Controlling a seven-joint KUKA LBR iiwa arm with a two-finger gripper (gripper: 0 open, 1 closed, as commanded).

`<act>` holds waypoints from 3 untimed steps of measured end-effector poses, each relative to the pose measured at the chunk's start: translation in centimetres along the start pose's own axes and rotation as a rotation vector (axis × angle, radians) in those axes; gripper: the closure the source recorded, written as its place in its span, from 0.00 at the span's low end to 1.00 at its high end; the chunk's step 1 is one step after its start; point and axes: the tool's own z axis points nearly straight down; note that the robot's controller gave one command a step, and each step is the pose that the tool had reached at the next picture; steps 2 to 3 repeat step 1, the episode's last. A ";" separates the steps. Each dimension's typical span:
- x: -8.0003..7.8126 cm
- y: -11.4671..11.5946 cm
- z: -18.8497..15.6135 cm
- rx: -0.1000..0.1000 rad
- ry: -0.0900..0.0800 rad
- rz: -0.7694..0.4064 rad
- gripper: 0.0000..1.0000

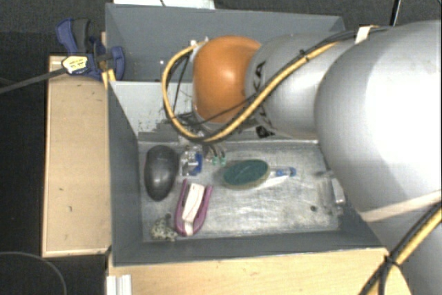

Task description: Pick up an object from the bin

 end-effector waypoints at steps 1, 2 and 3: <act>-0.1 0.0 -13.0 -0.002 -0.008 0.000 1.00; -0.1 0.0 -13.0 -0.002 -0.008 0.000 1.00; -0.1 0.0 -13.0 -0.002 -0.008 0.000 1.00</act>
Offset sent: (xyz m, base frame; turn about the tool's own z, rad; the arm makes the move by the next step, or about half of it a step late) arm -0.0020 -0.0007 0.1242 -0.0047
